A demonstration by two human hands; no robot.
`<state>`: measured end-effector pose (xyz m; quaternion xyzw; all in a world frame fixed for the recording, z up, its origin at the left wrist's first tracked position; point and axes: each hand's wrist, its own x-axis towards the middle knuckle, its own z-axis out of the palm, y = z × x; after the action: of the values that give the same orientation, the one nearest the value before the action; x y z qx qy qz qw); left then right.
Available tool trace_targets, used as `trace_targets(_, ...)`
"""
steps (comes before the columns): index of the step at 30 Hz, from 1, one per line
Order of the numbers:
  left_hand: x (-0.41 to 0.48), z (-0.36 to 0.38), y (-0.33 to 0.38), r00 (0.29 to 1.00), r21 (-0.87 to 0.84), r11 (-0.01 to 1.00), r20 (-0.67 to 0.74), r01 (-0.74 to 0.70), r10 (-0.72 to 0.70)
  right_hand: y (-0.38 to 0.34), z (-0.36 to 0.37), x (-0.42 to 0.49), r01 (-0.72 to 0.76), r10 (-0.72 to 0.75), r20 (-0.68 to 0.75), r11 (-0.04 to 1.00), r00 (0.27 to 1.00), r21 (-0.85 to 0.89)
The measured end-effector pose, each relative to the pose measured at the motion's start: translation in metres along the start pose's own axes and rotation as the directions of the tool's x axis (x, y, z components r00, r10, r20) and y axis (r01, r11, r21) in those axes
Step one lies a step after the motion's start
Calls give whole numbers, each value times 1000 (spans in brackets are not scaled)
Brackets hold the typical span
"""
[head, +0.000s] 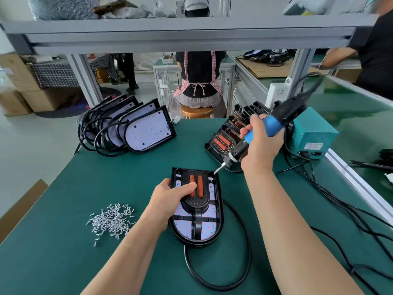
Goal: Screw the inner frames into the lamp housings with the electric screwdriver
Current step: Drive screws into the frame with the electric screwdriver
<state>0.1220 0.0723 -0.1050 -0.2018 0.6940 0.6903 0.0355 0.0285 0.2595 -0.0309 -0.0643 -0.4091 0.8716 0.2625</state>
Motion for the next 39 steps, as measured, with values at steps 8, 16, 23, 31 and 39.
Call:
trace_targets(8, -7, 3, 5, 1000, 13, 1000, 3, 5, -5, -31, -44, -8, -213, 231, -38, 940, 972, 266)
trace_targets(16, -16, 3, 7, 996, 143, 989, -82, -26, 38, 3, -87, -54, -451, 522, -64, 786, 850, 422)
trace_targets(23, -32, -45, -2, 856, 552, 825, -363, -120, 368, 8, -89, -53, -477, 527, -35, 793, 849, 378)
trace_targets(31, -43, -118, 12, 971, 780, 626, -132, -22, 198, 13, -93, -51, -473, 522, -35, 797, 852, 375)
trace_targets(39, -39, -100, 13, 984, 914, 405, -44, -30, 172, 15, -92, -51, -473, 512, -19, 805, 859, 358)
